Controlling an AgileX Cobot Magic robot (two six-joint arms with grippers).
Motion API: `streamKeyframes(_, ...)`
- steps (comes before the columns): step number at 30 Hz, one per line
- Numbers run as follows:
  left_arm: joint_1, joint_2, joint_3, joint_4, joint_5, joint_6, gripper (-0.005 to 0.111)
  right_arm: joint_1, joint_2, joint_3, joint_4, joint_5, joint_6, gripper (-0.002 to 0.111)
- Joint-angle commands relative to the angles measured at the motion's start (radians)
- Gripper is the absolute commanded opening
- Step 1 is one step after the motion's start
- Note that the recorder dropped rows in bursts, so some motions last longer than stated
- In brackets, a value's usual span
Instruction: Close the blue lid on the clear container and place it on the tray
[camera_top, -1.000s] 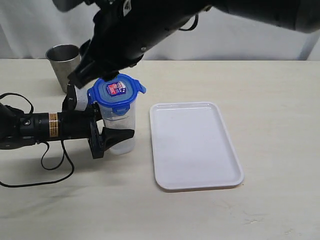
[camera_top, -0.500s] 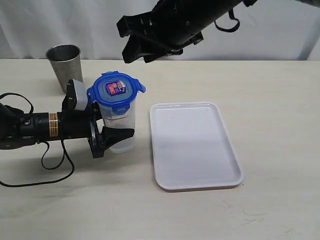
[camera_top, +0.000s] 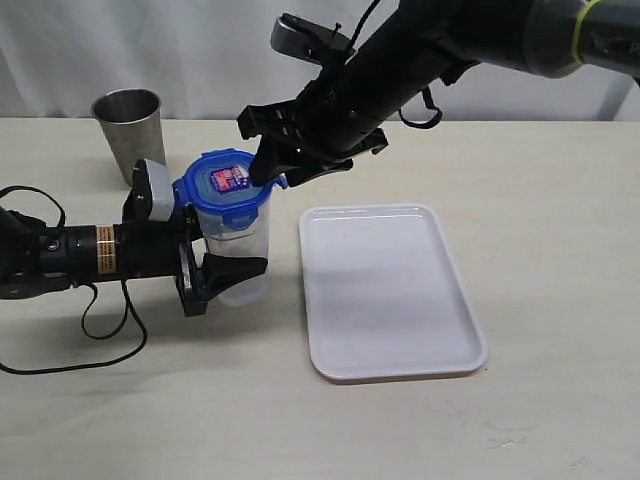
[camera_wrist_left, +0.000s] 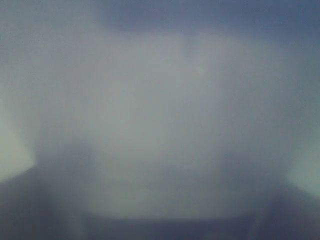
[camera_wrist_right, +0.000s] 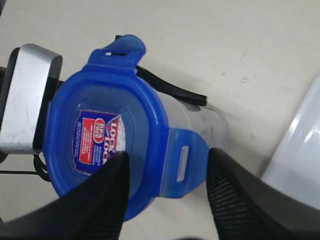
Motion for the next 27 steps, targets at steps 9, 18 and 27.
streamKeyframes(9, -0.001, -0.004, 0.003, -0.006, -0.036, 0.003, 0.000, -0.004, 0.084, -0.002, 0.149, 0.092, -0.132, 0.046)
streamKeyframes(18, -0.003, -0.004, 0.003, 0.004, -0.036, 0.003, 0.000, -0.004, 0.137, -0.002, 0.282, 0.145, -0.242, 0.031)
streamKeyframes(27, -0.003, -0.004, 0.003, -0.001, -0.036, 0.076, 0.000, -0.004, 0.138, -0.002, 0.143, 0.156, -0.241, 0.027)
